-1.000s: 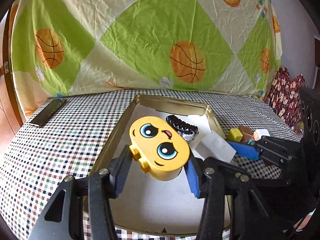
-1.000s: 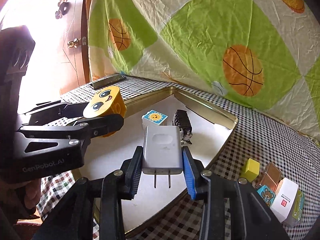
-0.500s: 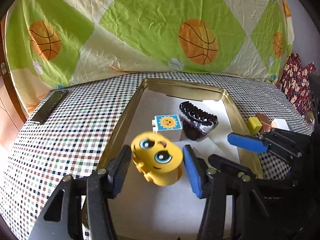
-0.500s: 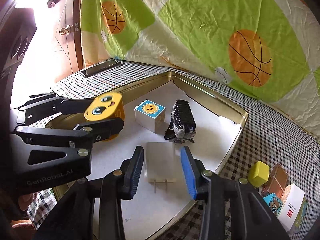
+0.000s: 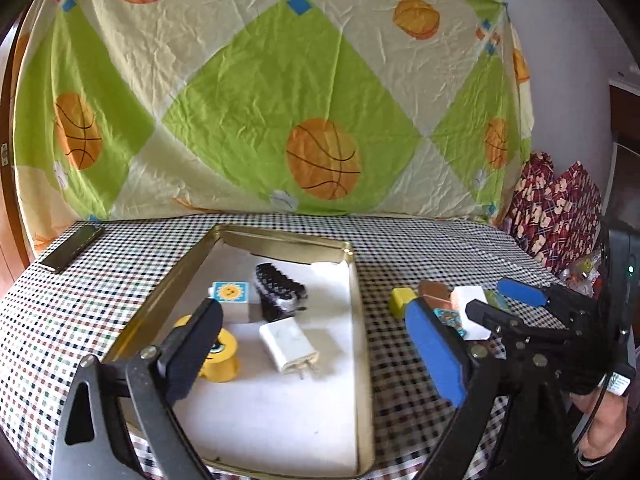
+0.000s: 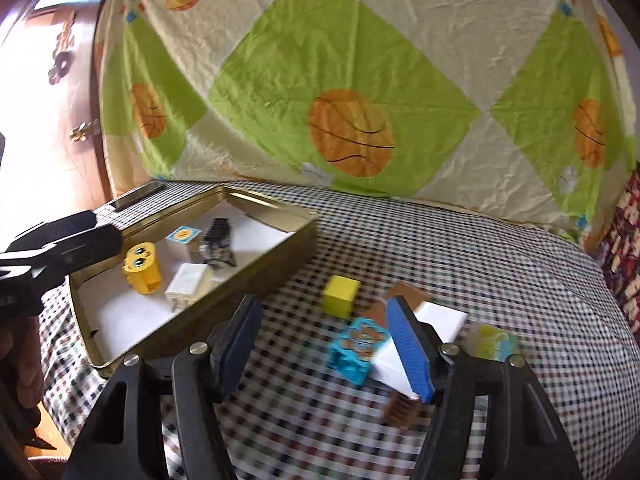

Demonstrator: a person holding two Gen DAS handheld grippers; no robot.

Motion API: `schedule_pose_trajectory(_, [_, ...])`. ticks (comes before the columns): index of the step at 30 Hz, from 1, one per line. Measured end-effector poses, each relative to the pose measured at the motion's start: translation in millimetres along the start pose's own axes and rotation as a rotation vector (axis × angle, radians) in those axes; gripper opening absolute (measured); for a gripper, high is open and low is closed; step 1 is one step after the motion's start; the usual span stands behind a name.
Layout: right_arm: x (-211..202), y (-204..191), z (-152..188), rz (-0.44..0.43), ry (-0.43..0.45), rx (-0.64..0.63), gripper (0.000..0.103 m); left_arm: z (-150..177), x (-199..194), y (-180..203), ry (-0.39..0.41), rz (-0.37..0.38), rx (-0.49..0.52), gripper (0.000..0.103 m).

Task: Organize rigid objects
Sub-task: 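Move the left tool to the white box while the right tool approaches the green floss case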

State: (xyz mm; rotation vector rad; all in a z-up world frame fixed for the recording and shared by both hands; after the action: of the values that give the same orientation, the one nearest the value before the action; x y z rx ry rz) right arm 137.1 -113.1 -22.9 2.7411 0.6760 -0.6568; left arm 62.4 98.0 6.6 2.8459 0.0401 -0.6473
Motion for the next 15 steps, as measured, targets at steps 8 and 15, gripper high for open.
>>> schedule_pose_trajectory(8, [15.3, 91.5, 21.4, 0.163, -0.122, 0.183, 0.069, 9.7, 40.2, 78.8, -0.062, 0.081, 0.066, 0.100])
schedule_pose_trajectory(15, [39.1, 113.0, 34.6, 0.128, -0.215, 0.244, 0.070, 16.4, 84.9, 127.7, -0.138, 0.097, 0.135, 0.100])
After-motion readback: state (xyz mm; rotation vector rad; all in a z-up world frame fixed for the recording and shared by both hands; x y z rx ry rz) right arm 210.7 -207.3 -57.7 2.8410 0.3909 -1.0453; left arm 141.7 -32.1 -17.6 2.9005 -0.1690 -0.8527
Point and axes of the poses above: each gripper's, at about its wrist camera, not at the fingertips, and x roughly the way its jaws point, y to its right, z to its underside, the point moved 1 cm from there along x, roughly the way its jaws point, and after that the axes turned 5 degrees about -x, right-handed, at the moved point
